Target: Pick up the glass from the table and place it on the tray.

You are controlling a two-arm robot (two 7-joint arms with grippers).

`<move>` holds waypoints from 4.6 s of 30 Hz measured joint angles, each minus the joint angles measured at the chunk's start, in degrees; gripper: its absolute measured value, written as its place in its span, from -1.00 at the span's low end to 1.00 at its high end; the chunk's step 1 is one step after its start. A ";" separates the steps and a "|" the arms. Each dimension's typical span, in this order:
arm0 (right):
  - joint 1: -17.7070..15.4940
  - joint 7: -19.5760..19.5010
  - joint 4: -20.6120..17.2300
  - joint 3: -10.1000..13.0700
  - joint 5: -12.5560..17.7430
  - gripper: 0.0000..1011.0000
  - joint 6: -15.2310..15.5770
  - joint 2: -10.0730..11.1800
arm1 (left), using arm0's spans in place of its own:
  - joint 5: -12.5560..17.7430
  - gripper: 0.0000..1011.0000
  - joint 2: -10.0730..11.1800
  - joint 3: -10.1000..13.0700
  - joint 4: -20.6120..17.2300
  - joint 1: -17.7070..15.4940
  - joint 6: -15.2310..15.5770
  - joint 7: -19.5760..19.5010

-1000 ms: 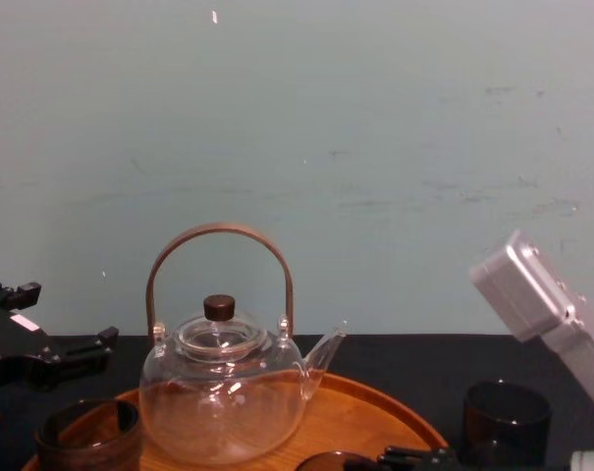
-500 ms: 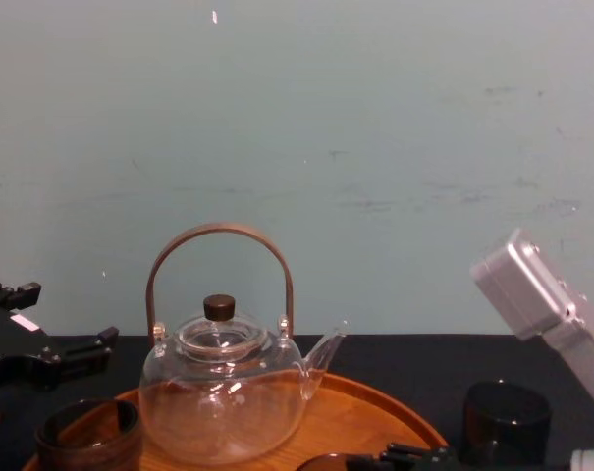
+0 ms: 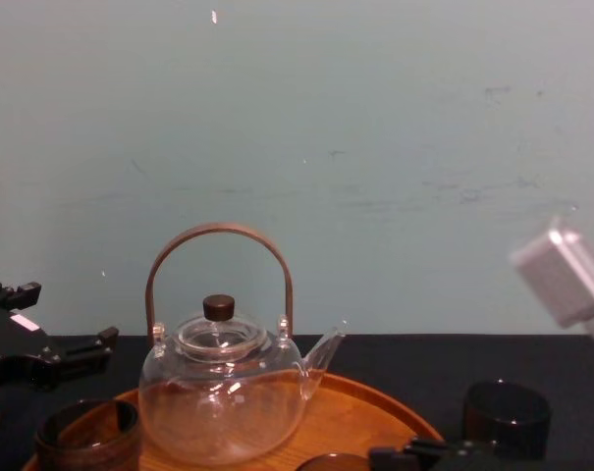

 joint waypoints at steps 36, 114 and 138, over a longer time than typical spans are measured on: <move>-14.53 -7.28 -11.16 12.46 6.70 0.98 -1.69 11.80 | 0.00 0.98 0.00 0.00 0.00 0.00 0.00 0.00; 2.36 -11.49 7.51 11.27 -2.24 0.98 9.23 -2.76 | 0.00 0.98 0.00 0.00 0.00 0.00 0.00 0.00; 2.24 -11.39 7.40 11.38 -2.02 0.79 9.20 -2.64 | 0.00 0.98 0.00 0.00 0.00 0.00 0.00 0.00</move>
